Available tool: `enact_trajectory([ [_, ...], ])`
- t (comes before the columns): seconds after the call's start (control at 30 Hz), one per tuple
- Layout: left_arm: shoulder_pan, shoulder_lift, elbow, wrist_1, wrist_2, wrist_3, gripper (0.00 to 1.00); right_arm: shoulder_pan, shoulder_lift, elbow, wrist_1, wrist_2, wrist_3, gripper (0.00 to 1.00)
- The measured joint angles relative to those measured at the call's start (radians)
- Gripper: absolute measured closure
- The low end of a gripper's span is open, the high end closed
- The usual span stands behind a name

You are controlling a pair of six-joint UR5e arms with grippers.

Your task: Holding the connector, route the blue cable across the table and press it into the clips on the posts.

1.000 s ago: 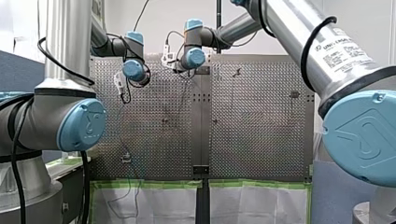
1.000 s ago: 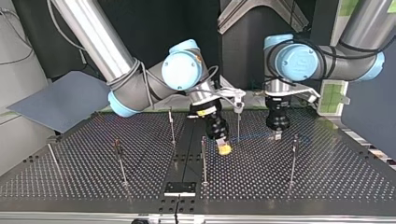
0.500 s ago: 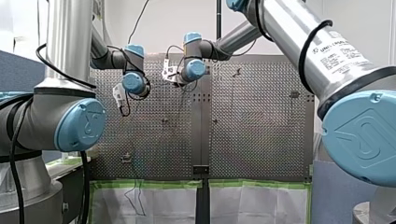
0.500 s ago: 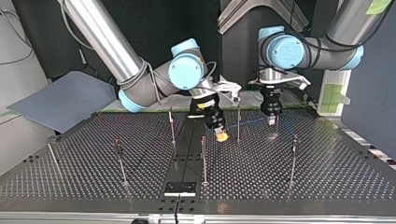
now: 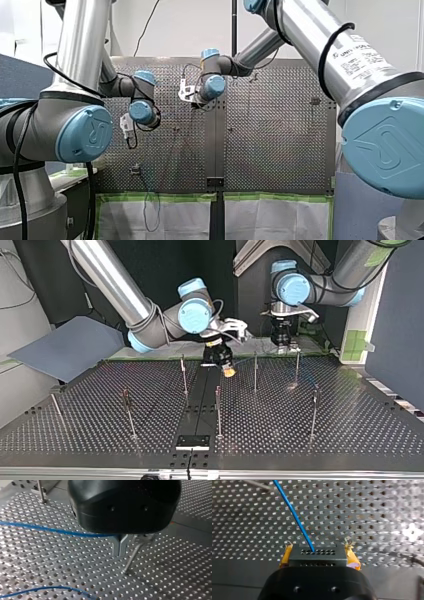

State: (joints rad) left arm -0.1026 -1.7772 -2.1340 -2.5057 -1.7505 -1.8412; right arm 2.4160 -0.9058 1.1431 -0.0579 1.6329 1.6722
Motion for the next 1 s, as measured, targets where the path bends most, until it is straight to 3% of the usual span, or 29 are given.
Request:
enact_trajectory([
  [0.13,0.0,-0.004,-0.016,0.021,0.014,-0.001,1.0,-0.003,0.0,0.037,-0.005,-0.031,-0.016,1.0],
  [0.33,0.001,-0.005,-0.014,0.058,0.035,-0.021,1.0,-0.003,0.001,0.087,-0.033,-0.076,-0.02,1.0],
  [0.57,0.006,-0.013,0.0,0.068,0.046,-0.039,1.0,-0.005,0.004,0.107,-0.047,-0.094,-0.017,1.0],
  [0.8,0.0,-0.067,0.014,0.09,0.052,-0.033,1.0,-0.012,0.011,0.11,-0.048,-0.097,-0.014,1.0],
  [1.0,-0.002,-0.119,0.027,0.127,0.068,-0.055,1.0,-0.013,0.046,0.111,-0.048,-0.099,-0.018,1.0],
])
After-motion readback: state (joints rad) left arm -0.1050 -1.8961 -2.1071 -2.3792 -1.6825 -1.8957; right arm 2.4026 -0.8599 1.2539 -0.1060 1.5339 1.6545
